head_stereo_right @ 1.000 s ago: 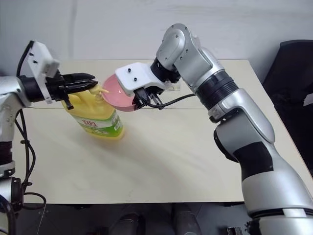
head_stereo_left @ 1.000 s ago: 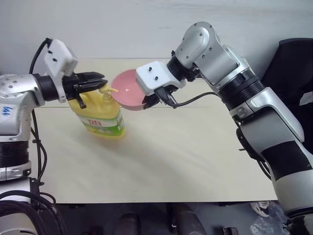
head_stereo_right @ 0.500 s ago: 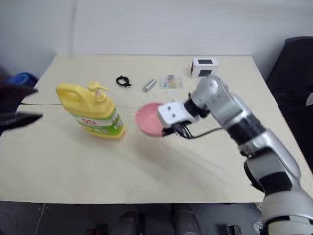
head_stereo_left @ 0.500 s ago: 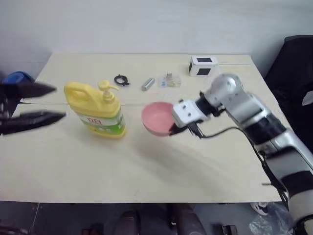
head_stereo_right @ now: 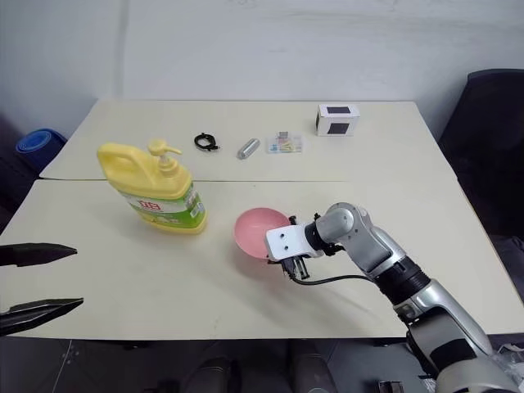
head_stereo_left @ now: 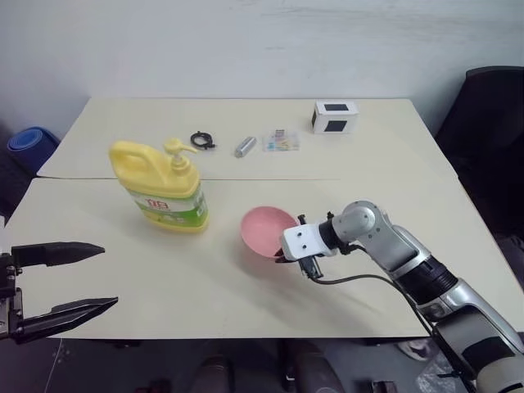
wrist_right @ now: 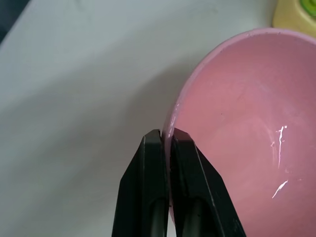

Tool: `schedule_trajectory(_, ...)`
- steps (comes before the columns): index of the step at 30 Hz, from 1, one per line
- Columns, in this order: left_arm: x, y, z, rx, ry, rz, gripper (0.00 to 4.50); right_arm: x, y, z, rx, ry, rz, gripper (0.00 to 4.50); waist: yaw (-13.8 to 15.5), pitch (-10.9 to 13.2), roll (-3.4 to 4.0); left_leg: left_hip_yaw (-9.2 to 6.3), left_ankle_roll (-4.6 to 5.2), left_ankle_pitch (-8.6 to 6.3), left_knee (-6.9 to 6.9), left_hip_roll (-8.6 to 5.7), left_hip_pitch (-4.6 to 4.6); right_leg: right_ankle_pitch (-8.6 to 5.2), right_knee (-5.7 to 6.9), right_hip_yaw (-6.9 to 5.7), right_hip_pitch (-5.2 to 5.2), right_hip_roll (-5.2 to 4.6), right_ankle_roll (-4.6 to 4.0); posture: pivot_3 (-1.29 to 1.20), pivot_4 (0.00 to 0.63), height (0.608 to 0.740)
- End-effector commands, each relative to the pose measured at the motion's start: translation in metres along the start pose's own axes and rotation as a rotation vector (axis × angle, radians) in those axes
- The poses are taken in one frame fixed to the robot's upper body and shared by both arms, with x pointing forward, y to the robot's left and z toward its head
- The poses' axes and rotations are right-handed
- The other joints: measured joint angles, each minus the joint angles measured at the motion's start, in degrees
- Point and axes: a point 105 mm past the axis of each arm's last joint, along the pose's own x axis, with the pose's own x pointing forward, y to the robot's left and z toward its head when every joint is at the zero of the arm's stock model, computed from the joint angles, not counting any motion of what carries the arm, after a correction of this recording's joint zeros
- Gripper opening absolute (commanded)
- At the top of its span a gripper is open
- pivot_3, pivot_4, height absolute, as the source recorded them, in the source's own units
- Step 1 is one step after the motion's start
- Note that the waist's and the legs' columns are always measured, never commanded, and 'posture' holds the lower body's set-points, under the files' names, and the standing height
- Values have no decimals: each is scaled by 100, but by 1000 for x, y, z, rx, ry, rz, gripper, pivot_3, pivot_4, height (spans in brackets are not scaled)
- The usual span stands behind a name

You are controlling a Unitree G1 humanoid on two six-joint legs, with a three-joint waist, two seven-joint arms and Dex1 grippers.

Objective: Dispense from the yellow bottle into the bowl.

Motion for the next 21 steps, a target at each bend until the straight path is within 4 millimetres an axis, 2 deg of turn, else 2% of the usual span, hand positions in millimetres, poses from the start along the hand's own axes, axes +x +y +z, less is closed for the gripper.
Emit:
schedule_trajectory(1, 2, 1, 3, 28, -13, 5, 4018, -6, -3, 4, -20, -12, -16, 1393, 3, -1, -1, 0, 0, 0, -9, 1, 2, 1, -5, 0, 2, -1, 1, 0, 150, 740)
schedule_trajectory(4, 3, 3, 2, 18, -23, -2, 4018, -21, -4, 11, 24, -43, -1, 2403, 9, -1, -1, -2, 0, 0, -29, 5, 4, 2, -20, -2, 3, -2, 3, 0, 150, 740)
schedule_trajectory(6, 2, 4, 0, 9, -20, -2, 4018, -41, -7, 19, 92, -88, 11, 3060, 14, 0, -1, -5, 0, 0, -36, 13, 3, 2, -27, -3, 3, -3, 4, 0, 150, 740)
schedule_trajectory(8, -4, 8, -2, 0, -13, 9, 4018, -73, -9, 29, 176, -153, 35, 3741, 17, 2, 1, -5, 0, 0, -41, 13, 0, 3, -35, -5, 2, -7, 5, 0, 150, 740)
schedule_trajectory(10, -16, 14, -4, -12, -3, 45, 4018, -122, -12, 32, 280, -194, 40, 4414, 17, 6, 3, -4, 2, -1, -42, 13, 0, 3, -41, -5, 3, -10, 6, 0, 150, 740)
schedule_trajectory(12, -27, 18, -4, -19, 5, 76, 4018, -156, -13, 33, 371, -214, 15, 4469, 16, 24, 6, -4, 4, -2, -43, 13, 2, 3, -47, -9, 5, -10, 6, 0, 150, 740)
schedule_trajectory(16, -50, 23, 1, -28, -8, 141, 4018, -203, -14, 29, 510, -237, -74, 4469, 15, 21, -11, -4, 12, -7, -58, 6, 7, -9, -69, -17, 8, 3, -15, 0, 150, 740)
schedule_trajectory(18, -60, 27, 4, -31, -24, 179, 4018, -215, -11, 28, 555, -252, -95, 4469, -1, 28, -12, -3, 11, -8, -58, 8, 4, -39, -70, -17, 6, 10, -67, 0, 150, 740)
schedule_trajectory(21, -63, 31, 2, -29, -23, 206, 4018, -216, -9, 23, 572, -261, -101, 4469, -22, 33, -3, 16, 19, -12, -59, 6, 9, -33, -68, -3, 5, 12, -56, 0, 150, 740)
